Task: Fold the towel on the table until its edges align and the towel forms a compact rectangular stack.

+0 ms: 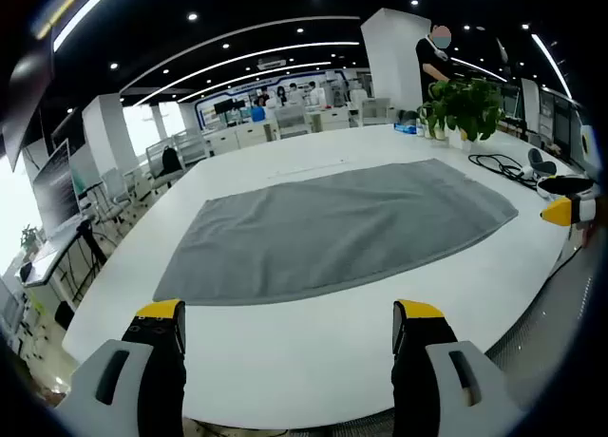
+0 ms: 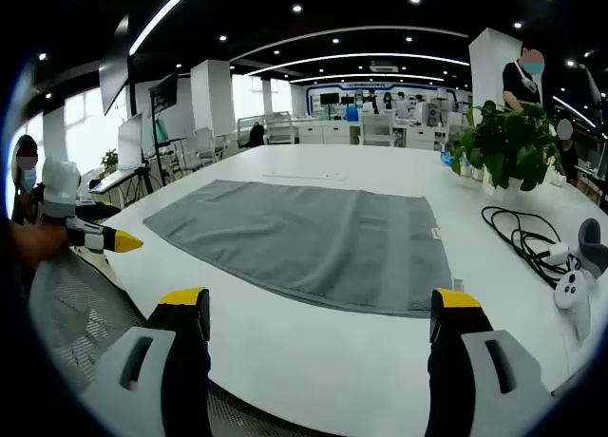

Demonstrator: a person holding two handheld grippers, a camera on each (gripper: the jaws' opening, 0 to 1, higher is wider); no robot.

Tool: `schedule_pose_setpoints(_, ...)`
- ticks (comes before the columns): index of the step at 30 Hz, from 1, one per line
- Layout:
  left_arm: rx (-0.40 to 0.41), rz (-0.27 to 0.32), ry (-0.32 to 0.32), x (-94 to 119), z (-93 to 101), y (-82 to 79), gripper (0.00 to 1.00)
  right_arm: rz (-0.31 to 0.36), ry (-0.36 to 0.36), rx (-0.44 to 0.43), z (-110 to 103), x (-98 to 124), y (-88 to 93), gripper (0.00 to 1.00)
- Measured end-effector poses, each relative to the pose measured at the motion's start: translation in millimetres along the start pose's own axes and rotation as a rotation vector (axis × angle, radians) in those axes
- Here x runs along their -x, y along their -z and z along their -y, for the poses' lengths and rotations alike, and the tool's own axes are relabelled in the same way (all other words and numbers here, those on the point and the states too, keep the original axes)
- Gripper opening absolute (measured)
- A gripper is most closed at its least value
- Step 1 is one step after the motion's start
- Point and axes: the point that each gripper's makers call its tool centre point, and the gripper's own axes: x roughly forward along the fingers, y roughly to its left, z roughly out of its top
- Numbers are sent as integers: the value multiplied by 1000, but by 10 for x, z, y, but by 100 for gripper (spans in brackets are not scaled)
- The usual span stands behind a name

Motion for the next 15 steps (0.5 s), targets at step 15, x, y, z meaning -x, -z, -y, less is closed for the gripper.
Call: schedule_pose_setpoints(15, -2, -1, 2, 7, 11, -6, 92, -9, 0, 1, -7, 6, 6, 97)
